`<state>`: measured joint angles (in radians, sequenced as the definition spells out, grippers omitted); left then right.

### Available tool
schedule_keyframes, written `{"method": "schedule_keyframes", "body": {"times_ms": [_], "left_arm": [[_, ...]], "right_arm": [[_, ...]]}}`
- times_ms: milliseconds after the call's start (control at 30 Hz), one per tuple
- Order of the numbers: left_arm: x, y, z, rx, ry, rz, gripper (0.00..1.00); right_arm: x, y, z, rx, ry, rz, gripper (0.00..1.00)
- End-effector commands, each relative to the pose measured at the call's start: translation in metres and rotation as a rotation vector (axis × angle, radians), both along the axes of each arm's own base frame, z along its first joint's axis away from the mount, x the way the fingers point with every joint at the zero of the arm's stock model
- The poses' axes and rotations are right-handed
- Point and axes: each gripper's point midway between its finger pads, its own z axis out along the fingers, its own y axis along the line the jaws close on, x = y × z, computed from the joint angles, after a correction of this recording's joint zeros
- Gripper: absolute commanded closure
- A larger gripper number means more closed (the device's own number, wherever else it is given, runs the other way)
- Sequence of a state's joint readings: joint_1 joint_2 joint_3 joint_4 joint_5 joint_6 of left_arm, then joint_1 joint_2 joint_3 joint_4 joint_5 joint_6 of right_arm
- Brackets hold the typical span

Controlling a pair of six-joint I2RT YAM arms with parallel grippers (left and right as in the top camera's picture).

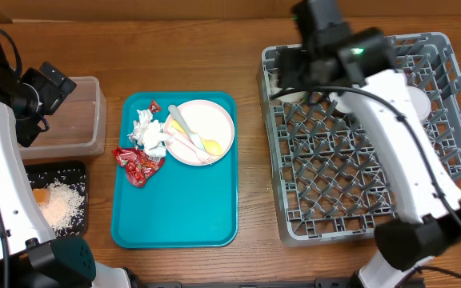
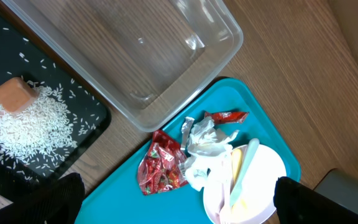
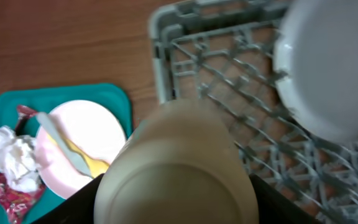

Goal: Sort waste into correct bins and load items into the dishwasher rack
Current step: 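Lift the paper cup with the right gripper and carry it to the rack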

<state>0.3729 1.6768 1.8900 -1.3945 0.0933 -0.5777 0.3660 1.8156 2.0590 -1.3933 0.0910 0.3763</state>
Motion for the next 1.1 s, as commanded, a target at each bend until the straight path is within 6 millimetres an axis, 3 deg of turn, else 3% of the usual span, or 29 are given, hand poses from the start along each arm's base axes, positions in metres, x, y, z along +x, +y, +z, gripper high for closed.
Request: {"method": "schedule_keyframes", "body": {"times_ms": [0, 167, 433, 633, 867, 1067], "left_arm": [[0.002, 0.001, 0.003, 0.001, -0.01, 0.005, 0.0], [0.002, 0.001, 0.003, 0.001, -0.011, 0.005, 0.0], [0.002, 0.001, 0.003, 0.002, -0.011, 0.004, 0.0], [0.002, 0.001, 0.003, 0.002, -0.011, 0.004, 0.0], [0.002, 0.001, 0.003, 0.002, -0.011, 0.004, 0.0], [0.002, 0.001, 0.003, 0.001, -0.011, 0.005, 0.0]], "right_arm": [[-0.01, -0.029, 0.028, -0.004, -0.045, -0.076, 0.53], [-0.035, -0.086, 0.032, -0.09, 0.006, -0.25, 0.53], [-0.068, -0.156, 0.038, -0.154, 0.07, -0.448, 0.53], [-0.082, -0.211, 0.028, -0.143, 0.124, -0.608, 0.53], [-0.088, -0.235, -0.011, -0.018, 0.233, -0.603, 0.54], [-0.077, -0.233, -0.05, 0.042, 0.261, -0.584, 0.53]]}}
